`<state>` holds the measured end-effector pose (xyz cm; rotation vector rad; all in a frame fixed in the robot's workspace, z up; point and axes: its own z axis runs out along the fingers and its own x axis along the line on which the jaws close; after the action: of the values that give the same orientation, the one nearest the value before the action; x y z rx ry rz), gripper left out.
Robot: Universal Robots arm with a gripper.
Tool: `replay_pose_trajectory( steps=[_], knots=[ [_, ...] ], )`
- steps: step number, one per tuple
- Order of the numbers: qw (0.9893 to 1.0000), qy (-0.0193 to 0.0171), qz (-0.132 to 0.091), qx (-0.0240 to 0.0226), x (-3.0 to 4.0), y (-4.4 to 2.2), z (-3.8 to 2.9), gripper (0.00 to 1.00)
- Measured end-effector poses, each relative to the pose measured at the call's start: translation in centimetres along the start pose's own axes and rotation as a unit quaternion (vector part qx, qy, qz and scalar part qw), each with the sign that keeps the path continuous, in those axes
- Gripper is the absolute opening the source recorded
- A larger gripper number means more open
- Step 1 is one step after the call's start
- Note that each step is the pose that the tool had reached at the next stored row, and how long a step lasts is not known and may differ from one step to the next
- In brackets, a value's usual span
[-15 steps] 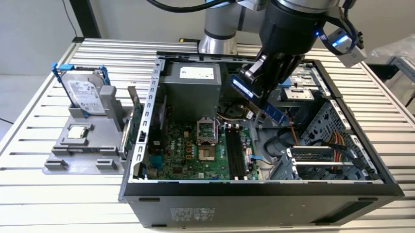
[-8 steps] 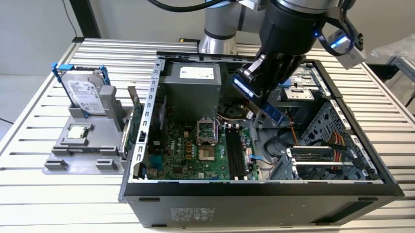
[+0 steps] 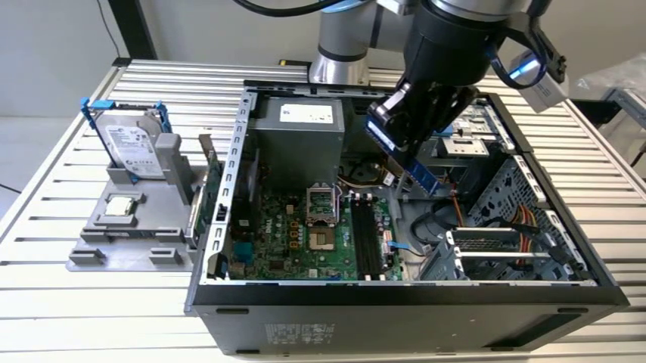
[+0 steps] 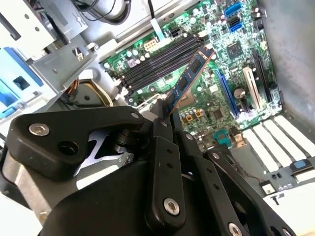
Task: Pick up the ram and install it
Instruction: 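Insert the ram into the slot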
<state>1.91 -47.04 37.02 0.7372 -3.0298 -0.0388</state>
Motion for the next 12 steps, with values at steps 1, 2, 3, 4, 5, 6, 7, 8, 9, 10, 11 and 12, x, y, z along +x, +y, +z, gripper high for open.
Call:
replay_pose_trajectory(
  steps=[1, 2, 3, 4, 5, 6, 7, 8, 9, 10, 11, 12],
  knots=[
    [1.0, -0.0001, 0.005, -0.0001, 0.0, 0.0, 0.0, 0.0],
    [1.0, -0.0003, 0.009, -0.0002, 0.0, 0.0, 0.01, 0.0],
    [0.9999, -0.0004, 0.013, -0.0002, 0.0, 0.0, 0.01, 0.0],
    [0.9998, -0.0005, 0.018, -0.0003, 0.0, 0.0, 0.01, 0.0],
    [0.9998, -0.0006, 0.022, -0.0004, 0.0, 0.0, 0.01, 0.0],
    [0.9997, -0.0008, 0.026, -0.0004, 0.0, 0.0, 0.01, 0.0],
    [0.9995, -0.0009, 0.031, -0.0005, 0.0, 0.0, 0.02, 0.0],
    [0.9994, -0.001, 0.035, -0.0006, 0.0, 0.0, 0.02, 0.0],
    [0.9993, -0.0011, 0.038, -0.0006, 0.0, 0.0, 0.03, 0.0],
    [0.9991, -0.0012, 0.042, -0.0007, 0.0, 0.0, 0.03, 0.0],
    [0.9989, -0.0014, 0.046, -0.0008, 0.0, 0.0, 0.04, 0.0],
    [0.9988, -0.0015, 0.05, -0.0008, 0.0, 0.0, 0.04, 0.0]
  ],
)
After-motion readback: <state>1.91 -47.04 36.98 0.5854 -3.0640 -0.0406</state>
